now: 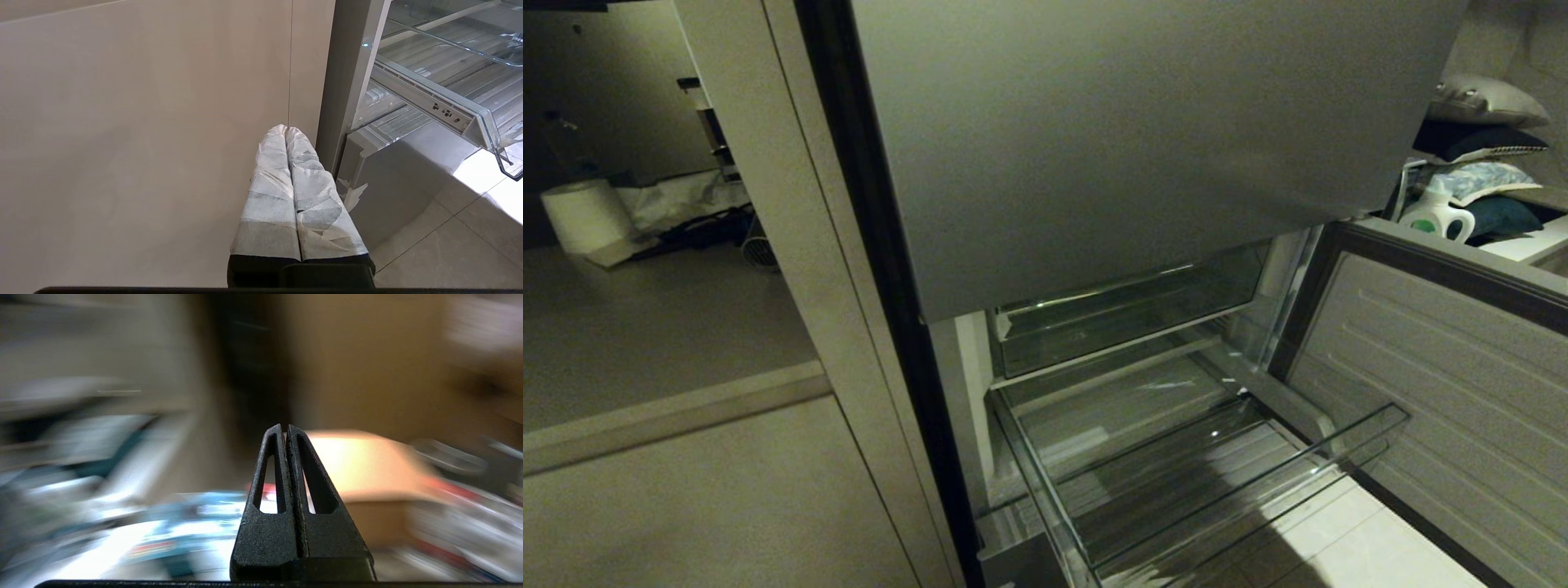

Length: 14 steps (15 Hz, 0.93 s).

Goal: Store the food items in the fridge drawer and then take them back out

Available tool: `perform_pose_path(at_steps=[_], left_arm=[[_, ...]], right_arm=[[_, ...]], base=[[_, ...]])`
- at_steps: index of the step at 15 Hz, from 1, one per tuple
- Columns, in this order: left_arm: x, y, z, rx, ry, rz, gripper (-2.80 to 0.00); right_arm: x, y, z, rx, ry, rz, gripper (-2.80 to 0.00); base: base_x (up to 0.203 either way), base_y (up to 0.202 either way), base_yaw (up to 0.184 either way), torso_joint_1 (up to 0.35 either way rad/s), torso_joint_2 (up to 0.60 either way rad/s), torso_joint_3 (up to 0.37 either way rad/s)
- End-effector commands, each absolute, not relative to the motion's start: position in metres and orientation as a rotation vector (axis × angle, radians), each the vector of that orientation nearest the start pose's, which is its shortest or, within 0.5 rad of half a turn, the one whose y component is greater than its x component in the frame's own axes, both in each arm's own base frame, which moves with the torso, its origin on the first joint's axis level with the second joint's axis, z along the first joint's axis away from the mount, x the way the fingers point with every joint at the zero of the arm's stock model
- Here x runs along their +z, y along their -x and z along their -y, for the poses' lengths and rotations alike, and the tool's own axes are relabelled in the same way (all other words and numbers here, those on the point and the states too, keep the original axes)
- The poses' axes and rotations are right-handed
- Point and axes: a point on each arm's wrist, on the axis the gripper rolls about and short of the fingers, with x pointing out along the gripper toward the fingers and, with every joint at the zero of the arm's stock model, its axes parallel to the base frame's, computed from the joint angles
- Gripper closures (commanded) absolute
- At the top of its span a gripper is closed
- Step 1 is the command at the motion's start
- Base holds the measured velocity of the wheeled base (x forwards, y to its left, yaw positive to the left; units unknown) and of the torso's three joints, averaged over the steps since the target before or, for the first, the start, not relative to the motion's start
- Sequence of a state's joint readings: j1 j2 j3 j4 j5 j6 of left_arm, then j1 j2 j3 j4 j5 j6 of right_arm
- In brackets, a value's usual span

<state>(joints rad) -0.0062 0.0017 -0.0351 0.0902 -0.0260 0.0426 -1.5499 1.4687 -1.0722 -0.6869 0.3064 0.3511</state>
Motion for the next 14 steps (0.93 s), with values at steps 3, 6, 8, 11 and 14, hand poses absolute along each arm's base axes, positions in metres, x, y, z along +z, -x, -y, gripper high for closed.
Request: perform_pose_path(at_steps=[3,6,8,11,14], left_arm=[[0.076,0.026,0.0,-0.033,-0.042,-0.058,0.0],[0.076,0.026,0.0,-0.033,-0.042,-0.058,0.0],[0.076,0.026,0.0,-0.033,-0.042,-0.058,0.0],[0.076,0.026,0.0,-0.033,-0.042,-0.058,0.0],[0.076,0.026,0.0,-0.033,-0.042,-0.058,0.0]], right_arm=[[0.357,-0.081,0.107,-0.549,-0.018,0.508,0.0],[0.331,-0.082,0.04,-0.138,-0.085,0.402,0.0],[0.308,-0.062,0.01,0.061,-0.139,0.274,0.0],[0.256,-0.05,-0.003,0.183,-0.184,0.009,0.0],[0.193,-0.059,-0.004,0.142,-0.182,-0.242,0.0]], base=[[0.0,0.0,0.0,0.0,0.0,0.0],[0.0,0.0,0.0,0.0,0.0,0.0],[0.0,0.0,0.0,0.0,0.0,0.0],[0.0,0.0,0.0,0.0,0.0,0.0],[0.0,0.0,0.0,0.0,0.0,0.0]])
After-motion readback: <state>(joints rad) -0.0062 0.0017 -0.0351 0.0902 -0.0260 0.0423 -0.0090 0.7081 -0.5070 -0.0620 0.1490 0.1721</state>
